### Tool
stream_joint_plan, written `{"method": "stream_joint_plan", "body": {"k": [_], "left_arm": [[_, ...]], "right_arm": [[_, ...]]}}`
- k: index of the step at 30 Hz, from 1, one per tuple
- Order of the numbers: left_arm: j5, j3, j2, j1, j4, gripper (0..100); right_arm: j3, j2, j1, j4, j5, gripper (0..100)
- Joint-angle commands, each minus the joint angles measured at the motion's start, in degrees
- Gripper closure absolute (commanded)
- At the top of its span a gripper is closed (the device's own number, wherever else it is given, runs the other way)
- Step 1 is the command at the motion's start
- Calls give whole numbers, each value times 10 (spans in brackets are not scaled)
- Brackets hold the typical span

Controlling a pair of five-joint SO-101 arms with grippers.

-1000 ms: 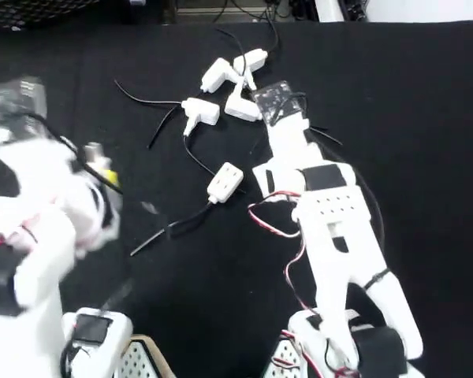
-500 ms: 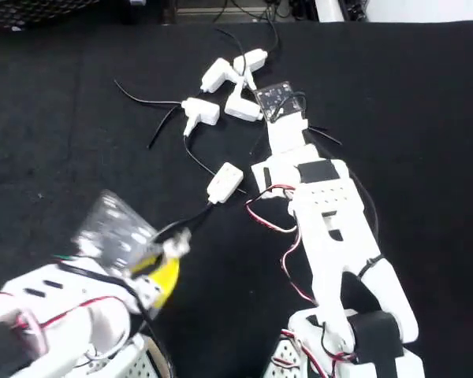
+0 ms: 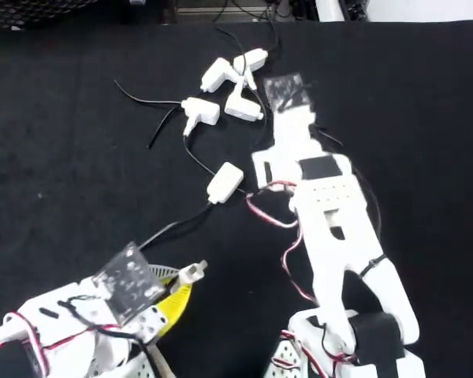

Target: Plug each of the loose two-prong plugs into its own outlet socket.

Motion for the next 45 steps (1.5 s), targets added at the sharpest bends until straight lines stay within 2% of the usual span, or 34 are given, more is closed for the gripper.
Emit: {"method": "stream_joint_plan", "body": {"k": [1, 6, 11, 20, 26, 29, 35, 41, 45], "left_arm": [[-4, 0, -26, -15, -13, 971], [-4, 2, -36, -49, -14, 971], [-4, 28, -36, -58, -31, 971], [-4, 30, -36, -57, -32, 971], [-4, 38, -36, -58, -33, 971], [-4, 39, -36, -58, -33, 971], [-4, 40, -33, -59, -33, 971], [-4, 71, -35, -59, -62, 971], [-4, 78, -36, -59, -69, 971]], "right_arm": [[-75, -4, -46, 46, -7, 986], [-131, -50, -124, 137, 5, 986], [-119, -163, -197, 171, 51, 986], [-74, -329, -225, 200, 114, 986], [-75, -409, -375, 271, 188, 986], [-75, -418, -410, 289, 207, 986], [-84, -419, -415, 307, 211, 986], [-89, -422, -520, 338, 244, 986], [-73, -419, -528, 319, 246, 986]]}}
